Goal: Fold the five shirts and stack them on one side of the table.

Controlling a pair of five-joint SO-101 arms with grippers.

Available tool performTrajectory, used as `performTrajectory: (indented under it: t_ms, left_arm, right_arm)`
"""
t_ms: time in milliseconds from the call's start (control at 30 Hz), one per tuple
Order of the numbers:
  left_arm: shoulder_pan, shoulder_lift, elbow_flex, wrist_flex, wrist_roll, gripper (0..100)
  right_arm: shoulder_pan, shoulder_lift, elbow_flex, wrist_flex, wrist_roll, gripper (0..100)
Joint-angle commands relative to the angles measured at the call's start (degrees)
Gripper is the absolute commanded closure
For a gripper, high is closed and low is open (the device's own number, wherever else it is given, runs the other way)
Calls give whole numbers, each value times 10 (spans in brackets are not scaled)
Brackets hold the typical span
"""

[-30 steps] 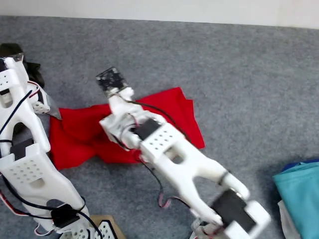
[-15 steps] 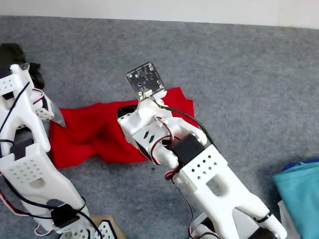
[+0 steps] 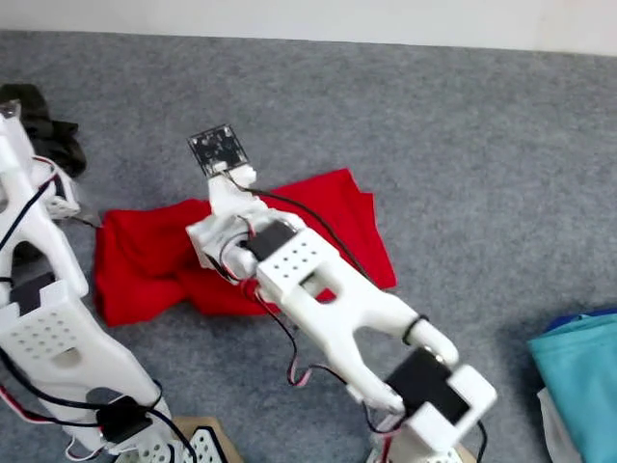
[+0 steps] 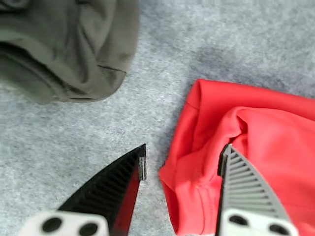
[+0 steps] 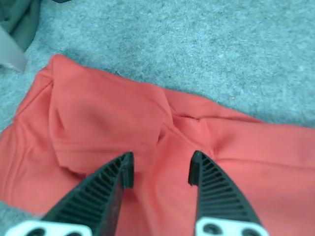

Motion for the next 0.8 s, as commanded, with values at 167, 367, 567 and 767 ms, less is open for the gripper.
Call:
performTrajectory:
  t_ms: [167,367,567,767]
  left_arm:
    - [-4,-4,-15,5,7,752]
    - [-4,-4,-15,5,7,752]
    - [-4,-3,-14,4,7,752]
    - [0,-3,22,1,6,752]
  right_arm:
    - [-12,32,-54,-13,-40,807]
    - [-30,62,-73,-15,-40,807]
    - [-43,80,-87,-14,-36,903]
    - [-31,78,-84,-12,14,982]
